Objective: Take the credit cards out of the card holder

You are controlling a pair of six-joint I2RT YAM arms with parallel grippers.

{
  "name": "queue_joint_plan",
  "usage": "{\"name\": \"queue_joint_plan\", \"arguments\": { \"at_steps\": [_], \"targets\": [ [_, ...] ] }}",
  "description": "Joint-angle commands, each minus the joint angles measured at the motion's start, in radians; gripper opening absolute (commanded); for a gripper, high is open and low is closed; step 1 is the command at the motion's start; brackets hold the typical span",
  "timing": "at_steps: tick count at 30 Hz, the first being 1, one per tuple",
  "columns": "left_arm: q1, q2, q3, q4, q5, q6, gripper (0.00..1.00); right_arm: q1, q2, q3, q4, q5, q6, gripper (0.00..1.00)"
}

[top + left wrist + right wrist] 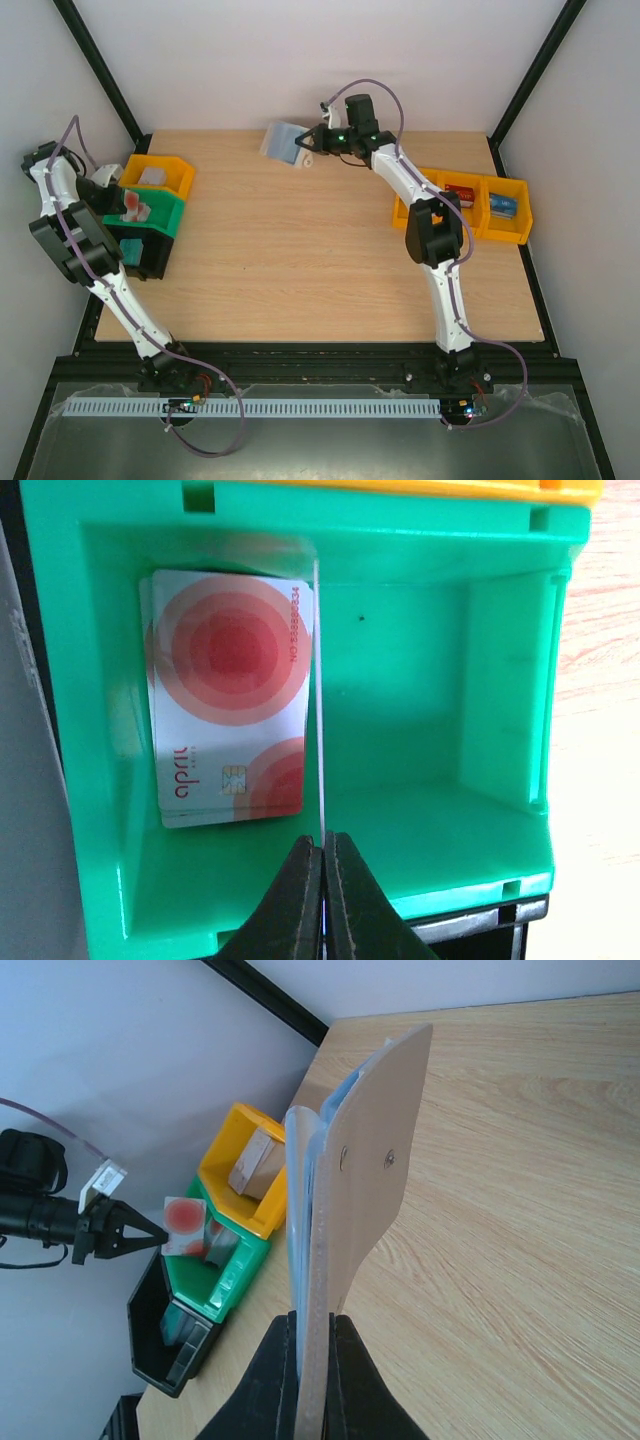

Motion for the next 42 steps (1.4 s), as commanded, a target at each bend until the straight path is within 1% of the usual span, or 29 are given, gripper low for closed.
{"name": "queue_joint_plan", "arguments": {
  "at_steps": [1,4,7,13,16,23,25,27,29,31,34,36,38,40,42],
  "targets": [
    [0.022,0.025,0.014,-0.083,-0.006,0.033,0.02,-0.005,0.022,0.054,0.047,-0.029,0.031,0.02],
    [0.026,0.018,-0.001,-0.065,-0.018,0.038,0.02,-0.006,0.024,0.055,0.051,-0.031,0.032,0.02],
    [0.022,0.042,0.02,-0.057,-0.034,0.028,0.02,-0.006,0.031,0.059,0.053,-0.035,0.035,0.02],
    [-0.004,0.095,0.082,-0.01,-0.177,0.016,0.02,-0.006,0.025,0.059,0.046,-0.041,0.032,0.02],
    [-0.004,0.12,0.121,-0.013,-0.19,0.011,0.02,-0.006,0.025,0.059,0.038,-0.041,0.034,0.02],
    [-0.01,0.134,0.123,0.024,-0.227,-0.002,0.02,-0.006,0.016,0.059,0.033,-0.045,0.031,0.02],
    [-0.015,0.134,0.123,0.033,-0.236,-0.011,0.07,-0.005,0.017,0.059,0.033,-0.05,0.033,0.02],
    [-0.018,0.131,0.123,0.05,-0.247,-0.02,0.18,-0.006,0.019,0.059,0.035,-0.053,0.039,0.02],
    [-0.021,0.126,0.128,0.067,-0.257,-0.029,0.23,-0.006,0.017,0.059,0.041,-0.052,0.042,0.02],
    [-0.021,0.114,0.131,0.095,-0.262,-0.038,0.25,-0.006,0.014,0.059,0.048,-0.054,0.044,0.02],
    [-0.021,0.09,0.129,0.152,-0.278,-0.049,0.25,-0.006,0.016,0.058,0.055,-0.064,0.052,0.02],
    [-0.023,0.069,0.13,0.184,-0.239,-0.052,0.24,-0.006,0.018,0.058,0.055,-0.068,0.055,0.02],
    [-0.027,0.037,0.126,0.187,-0.143,-0.029,0.24,-0.005,0.017,0.058,0.054,-0.068,0.054,0.02],
    [-0.043,0.004,0.109,0.174,-0.057,0.016,0.24,-0.005,0.016,0.058,0.052,-0.069,0.052,0.02],
    [-0.083,-0.028,0.069,0.157,-0.012,0.073,0.22,-0.006,0.015,0.057,0.048,-0.072,0.05,0.02]
  ]
}}
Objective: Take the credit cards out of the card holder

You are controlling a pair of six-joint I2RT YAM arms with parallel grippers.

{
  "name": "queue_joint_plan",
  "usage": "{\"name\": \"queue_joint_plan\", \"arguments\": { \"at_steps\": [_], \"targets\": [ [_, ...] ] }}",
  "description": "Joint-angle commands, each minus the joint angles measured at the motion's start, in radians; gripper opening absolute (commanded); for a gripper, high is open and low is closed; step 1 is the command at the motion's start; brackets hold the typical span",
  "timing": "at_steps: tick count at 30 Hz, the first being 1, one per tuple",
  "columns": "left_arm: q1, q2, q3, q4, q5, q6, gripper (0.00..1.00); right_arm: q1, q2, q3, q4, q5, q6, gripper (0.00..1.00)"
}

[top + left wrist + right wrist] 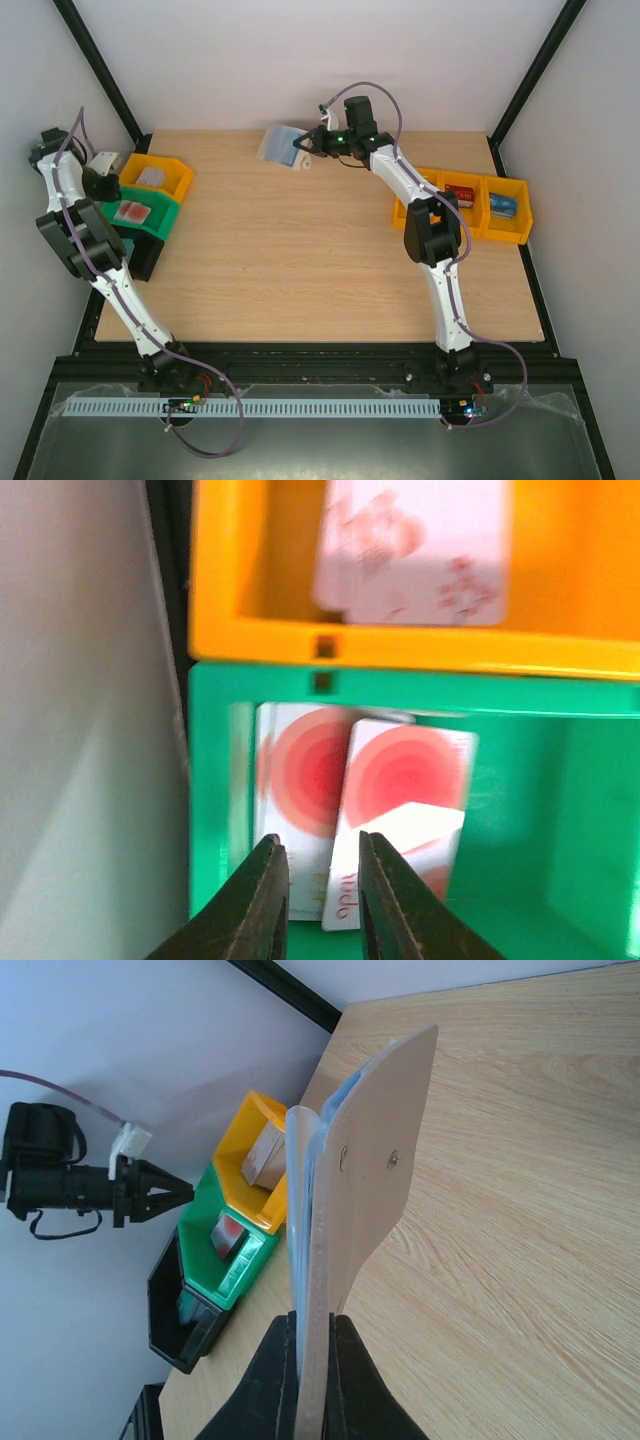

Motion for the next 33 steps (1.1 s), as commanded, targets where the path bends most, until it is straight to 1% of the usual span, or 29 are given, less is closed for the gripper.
{"name": "queue_joint_plan", "arguments": {
  "at_steps": [1,5,7,11,13,16,19,22,27,30,33],
  "targets": [
    [-0.06,-0.127,-0.065,-0.001,0.148,0.121,0.21,-0.005,-0.012,0.044,0.028,-0.028,0.009,0.02],
    [-0.115,-0.188,-0.209,-0.013,0.14,0.256,0.12,-0.005,-0.016,0.043,0.005,-0.031,-0.005,0.02],
    [-0.125,-0.202,-0.249,-0.01,0.125,0.295,0.11,-0.006,-0.02,0.042,-0.007,-0.03,-0.016,0.01],
    [-0.127,-0.204,-0.26,-0.007,0.086,0.331,0.11,-0.006,-0.024,0.041,-0.03,-0.032,-0.033,0.02],
    [-0.135,-0.212,-0.293,-0.002,0.039,0.37,0.11,-0.006,-0.024,0.039,-0.033,-0.032,-0.037,0.02],
    [-0.159,-0.244,-0.392,0.079,-0.047,0.408,0.1,-0.005,-0.022,0.038,-0.035,-0.033,-0.038,0.02],
    [-0.168,-0.252,-0.424,0.125,-0.066,0.386,0.07,-0.006,-0.024,0.038,-0.041,-0.037,-0.043,0.02],
    [-0.167,-0.235,-0.374,0.106,-0.017,0.314,0.08,-0.005,-0.031,0.038,-0.052,-0.036,-0.056,0.02],
    [-0.164,-0.268,-0.315,0.125,0.148,0.158,0.09,-0.005,-0.042,0.039,-0.053,-0.04,-0.056,0.02],
    [-0.184,-0.339,-0.301,0.17,0.285,0.069,0.15,-0.006,-0.058,0.039,-0.046,-0.054,-0.053,0.02],
    [-0.252,-0.418,-0.313,0.226,0.406,0.006,0.23,-0.004,-0.085,0.039,-0.05,-0.074,-0.055,0.02]
  ]
}}
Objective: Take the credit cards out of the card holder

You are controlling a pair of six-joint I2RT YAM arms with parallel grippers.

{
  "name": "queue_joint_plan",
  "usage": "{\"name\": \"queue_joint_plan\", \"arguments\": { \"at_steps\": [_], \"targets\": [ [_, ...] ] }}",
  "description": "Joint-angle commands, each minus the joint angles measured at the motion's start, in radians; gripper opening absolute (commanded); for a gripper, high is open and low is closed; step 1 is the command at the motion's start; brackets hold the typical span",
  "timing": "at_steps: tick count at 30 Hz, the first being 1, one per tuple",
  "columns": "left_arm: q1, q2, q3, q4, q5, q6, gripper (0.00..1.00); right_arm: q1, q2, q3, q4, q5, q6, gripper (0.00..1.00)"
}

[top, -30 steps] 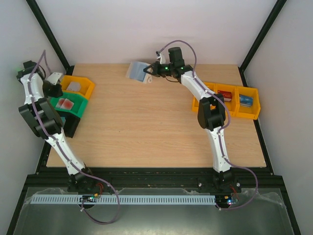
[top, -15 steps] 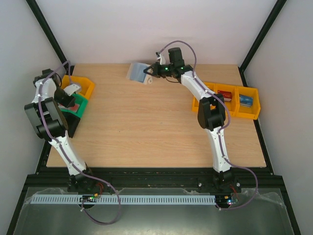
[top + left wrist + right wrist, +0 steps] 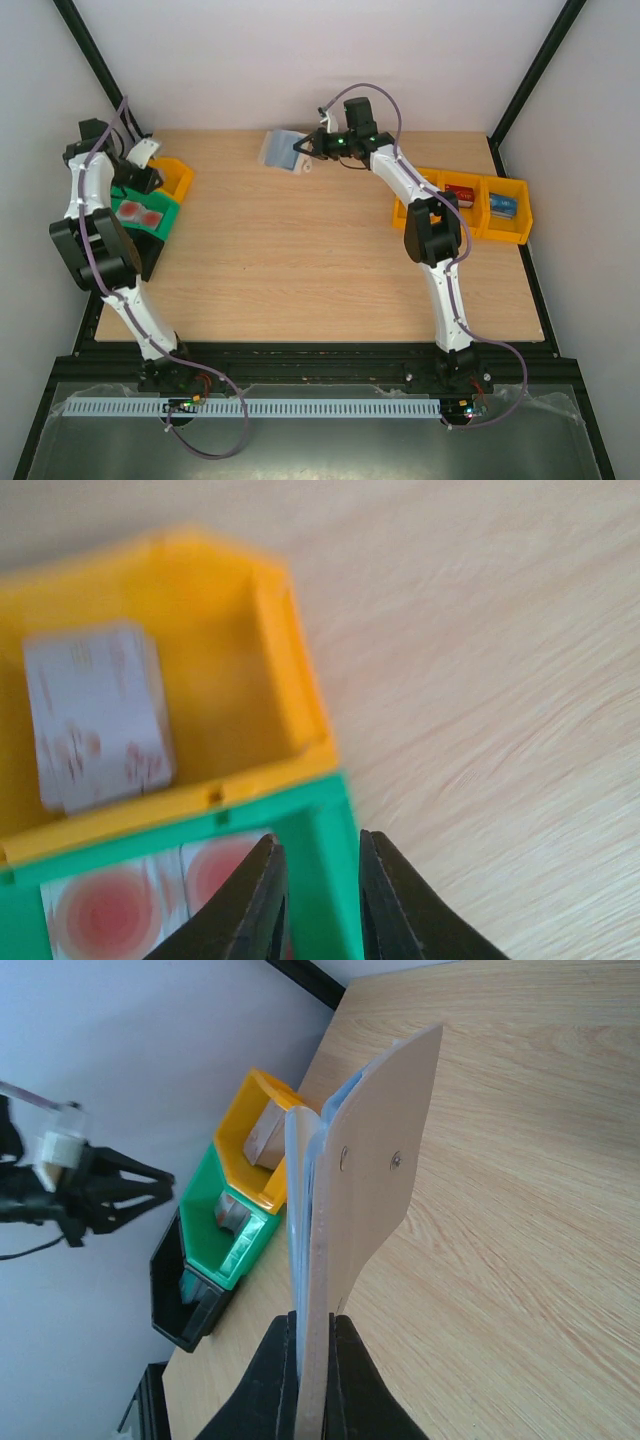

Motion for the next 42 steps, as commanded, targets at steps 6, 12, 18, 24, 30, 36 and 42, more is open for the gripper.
{"name": "queue_joint_plan", "arguments": {
  "at_steps": [6,12,18,24,30,36,42],
  "targets": [
    [-0.212,-0.287,-0.099,0.365,0.516,-0.395,0.54,0.023,-0.162,0.035,-0.132,-0.048,-0.135,0.02],
    [-0.386,-0.423,-0.324,0.67,0.594,-0.526,0.97,0.065,-0.267,0.004,-0.241,-0.045,-0.287,0.02],
    [-0.551,-0.507,-0.439,0.785,0.42,-0.654,1.0,0.066,-0.359,-0.058,-0.242,-0.137,-0.347,0.02],
    [-0.59,-0.53,-0.439,0.802,0.316,-0.754,1.0,0.049,-0.477,-0.177,-0.191,-0.215,-0.353,0.02],
    [-0.636,-0.555,-0.444,0.8,0.372,-0.717,1.0,0.068,-0.58,-0.3,-0.082,-0.225,-0.282,0.02],
    [-0.637,-0.609,-0.518,0.891,0.537,-0.698,0.91,0.154,-0.634,-0.362,-0.007,-0.138,-0.237,0.02],
    [-0.635,-0.679,-0.612,1.011,0.65,-0.723,0.16,0.181,-0.644,-0.364,0.023,-0.142,-0.192,0.02]
  ]
}}
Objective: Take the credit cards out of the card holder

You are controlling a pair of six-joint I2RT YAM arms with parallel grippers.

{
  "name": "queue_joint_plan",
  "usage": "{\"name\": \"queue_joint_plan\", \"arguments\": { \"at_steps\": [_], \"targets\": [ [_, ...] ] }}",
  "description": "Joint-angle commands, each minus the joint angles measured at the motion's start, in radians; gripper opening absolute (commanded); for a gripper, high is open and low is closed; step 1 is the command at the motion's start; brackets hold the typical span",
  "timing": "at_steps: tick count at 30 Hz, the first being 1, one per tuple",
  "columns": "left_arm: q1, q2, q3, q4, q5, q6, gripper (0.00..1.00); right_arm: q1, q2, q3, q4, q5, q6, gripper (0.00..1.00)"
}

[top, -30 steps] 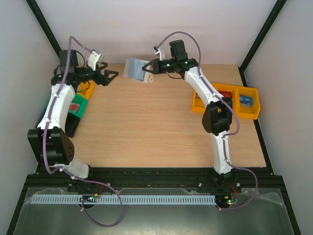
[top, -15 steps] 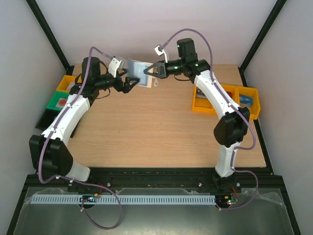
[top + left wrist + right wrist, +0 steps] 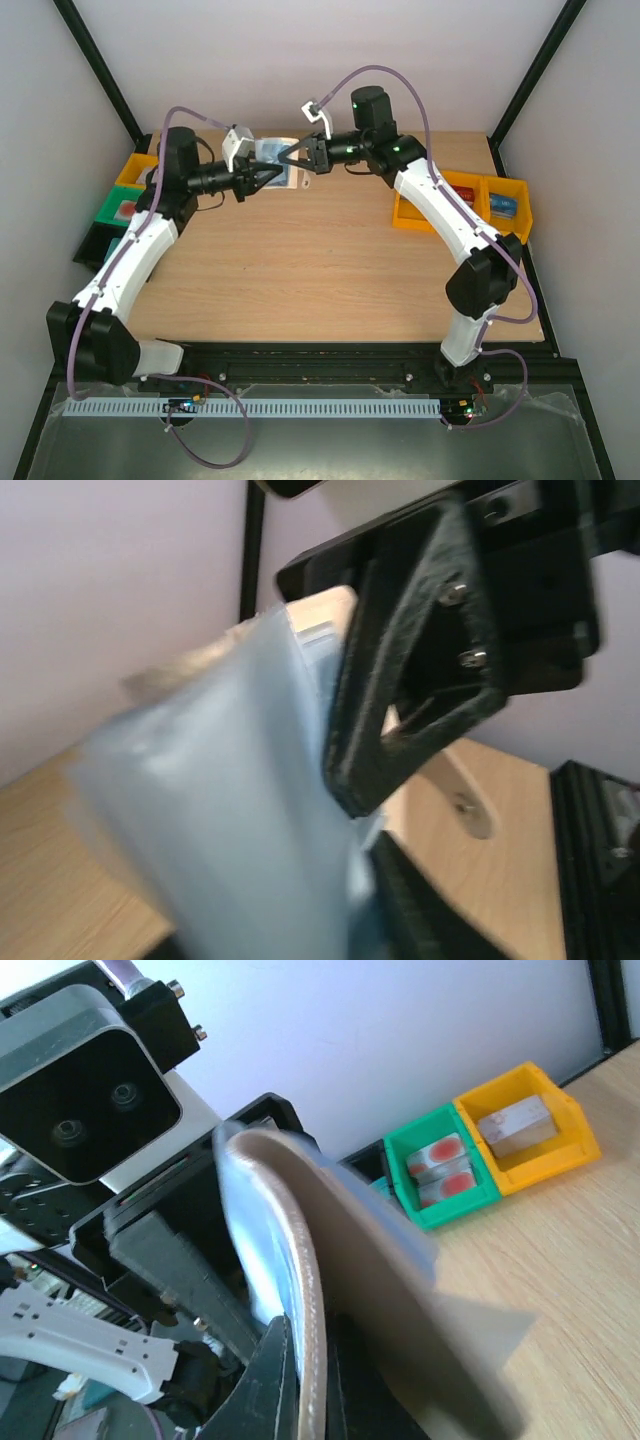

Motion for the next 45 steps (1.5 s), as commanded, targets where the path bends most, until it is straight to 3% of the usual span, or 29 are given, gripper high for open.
{"name": "queue_joint_plan", "arguments": {
  "at_steps": [1,4,6,9,12,18,22,26,29,32,33,35,36,40,45],
  "targets": [
    [-0.009,-0.053,-0.087,0.199,0.117,-0.067,0.06,0.023,-0.039,0.003,0.091,-0.032,0.058,0.02],
    [-0.009,-0.066,-0.095,0.213,0.114,-0.121,0.02,0.005,-0.026,-0.009,0.141,-0.119,0.078,0.05],
    [-0.009,-0.062,-0.066,0.144,0.102,-0.101,0.02,-0.034,-0.016,-0.03,0.253,-0.178,0.164,0.26],
    [-0.003,-0.039,-0.008,0.053,0.099,-0.099,0.02,-0.088,-0.019,-0.074,0.432,-0.226,0.307,0.46],
    [-0.001,-0.019,0.03,0.047,0.102,-0.134,0.02,-0.111,-0.045,-0.108,0.528,-0.238,0.371,0.53],
    [0.0,-0.054,-0.03,0.161,0.186,-0.186,0.02,-0.056,-0.123,-0.206,0.477,-0.147,0.331,0.63],
    [-0.005,-0.082,-0.11,0.312,0.284,-0.279,0.02,0.014,-0.202,-0.264,0.412,-0.034,0.261,0.54],
    [-0.031,-0.124,-0.25,0.707,0.264,-0.529,0.02,0.038,-0.256,-0.341,0.375,0.046,0.257,0.17],
    [-0.052,-0.137,-0.252,0.708,0.247,-0.556,0.02,0.038,-0.307,-0.383,0.398,0.074,0.257,0.02],
    [-0.061,-0.157,-0.264,0.638,0.203,-0.5,0.05,0.038,-0.332,-0.393,0.381,0.086,0.238,0.02],
    [-0.061,-0.171,-0.274,0.62,0.159,-0.498,0.15,0.038,-0.336,-0.39,0.365,0.095,0.23,0.02],
    [-0.056,-0.202,-0.295,0.57,0.015,-0.501,0.48,0.038,-0.346,-0.381,0.34,0.116,0.215,0.02],
    [-0.052,-0.22,-0.306,0.537,-0.076,-0.498,0.56,0.038,-0.354,-0.38,0.332,0.121,0.207,0.02],
    [0.001,-0.264,-0.347,0.452,-0.323,-0.479,0.56,0.038,-0.36,-0.358,0.3,0.119,0.201,0.02],
    [0.123,-0.292,-0.393,0.427,-0.408,-0.57,0.57,0.038,-0.363,-0.321,0.23,0.149,0.177,0.02]
  ]
}}
